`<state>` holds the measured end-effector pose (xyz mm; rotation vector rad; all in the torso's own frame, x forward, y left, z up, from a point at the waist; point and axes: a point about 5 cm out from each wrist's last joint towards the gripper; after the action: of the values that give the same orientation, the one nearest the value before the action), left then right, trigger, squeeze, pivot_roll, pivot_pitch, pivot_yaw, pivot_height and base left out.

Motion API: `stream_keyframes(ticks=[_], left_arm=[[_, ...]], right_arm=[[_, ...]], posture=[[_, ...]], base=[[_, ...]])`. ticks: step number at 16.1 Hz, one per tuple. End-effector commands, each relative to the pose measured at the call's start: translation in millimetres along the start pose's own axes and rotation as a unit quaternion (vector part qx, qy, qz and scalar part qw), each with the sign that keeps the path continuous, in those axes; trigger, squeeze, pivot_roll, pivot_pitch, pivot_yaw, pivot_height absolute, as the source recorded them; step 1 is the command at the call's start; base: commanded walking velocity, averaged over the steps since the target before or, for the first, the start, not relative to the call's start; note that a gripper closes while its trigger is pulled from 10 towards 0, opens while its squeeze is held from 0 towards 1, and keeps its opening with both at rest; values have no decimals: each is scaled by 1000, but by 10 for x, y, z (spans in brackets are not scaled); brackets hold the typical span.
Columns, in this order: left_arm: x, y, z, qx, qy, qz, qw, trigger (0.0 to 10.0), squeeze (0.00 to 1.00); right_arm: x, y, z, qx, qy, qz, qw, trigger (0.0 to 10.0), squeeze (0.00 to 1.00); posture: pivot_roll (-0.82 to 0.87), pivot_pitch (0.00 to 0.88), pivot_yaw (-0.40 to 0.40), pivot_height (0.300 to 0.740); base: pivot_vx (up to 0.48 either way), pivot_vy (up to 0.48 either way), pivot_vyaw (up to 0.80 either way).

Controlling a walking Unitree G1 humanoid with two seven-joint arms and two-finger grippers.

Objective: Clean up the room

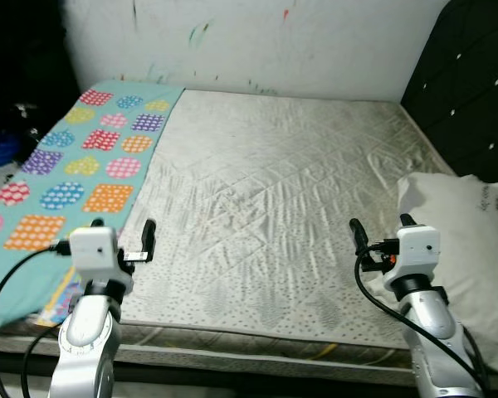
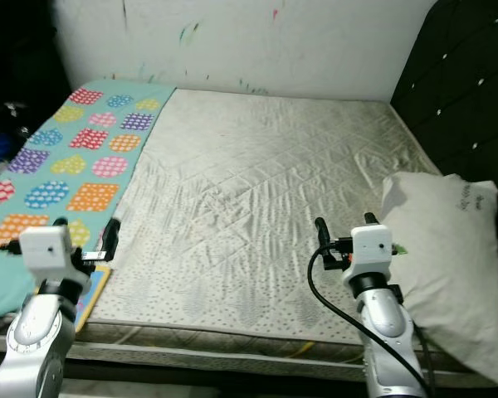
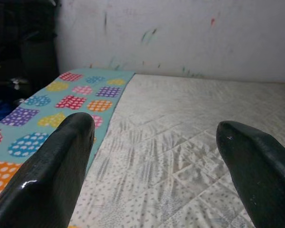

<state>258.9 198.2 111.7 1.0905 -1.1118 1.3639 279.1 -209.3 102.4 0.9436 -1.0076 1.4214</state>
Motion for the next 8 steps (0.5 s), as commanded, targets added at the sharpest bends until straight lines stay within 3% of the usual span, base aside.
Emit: stream_keyframes(ticks=[1,4,6,8], left_arm=[[-2,-42,21,-13,-7,0,1000,10000,0],[27,-109,-5,-6,-4,7,1000,10000,0],[-6,-78,-15,1,2,2,1000,10000,0],[-62,6,-19,3,5,-8,1000,10000,0]], right_arm=[[97,-48,3,3,6,12,1000,10000,0],[94,-34,-98,13,-5,9,1000,10000,0],[83,-24,-131,8,-25,8,1000,10000,0],[-80,140,-129,13,-19,-23,999,10000,0]], posture=[[-51,0,-79,740],[-48,0,-49,740],[-47,0,-30,740],[-40,0,-28,740]], base=[[0,0,0],[0,0,0],[0,0,0],[0,0,0]])
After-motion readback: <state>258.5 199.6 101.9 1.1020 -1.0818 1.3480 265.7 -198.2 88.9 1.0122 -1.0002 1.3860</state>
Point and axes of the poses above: a point about 5 cm out from each wrist's last joint towards the gripper, its own y axis pointing back from the gripper into the wrist, its own x axis along the axis of the wrist's last joint, z = x × y, and after that the axes turned 10 degrees about y, right-handed
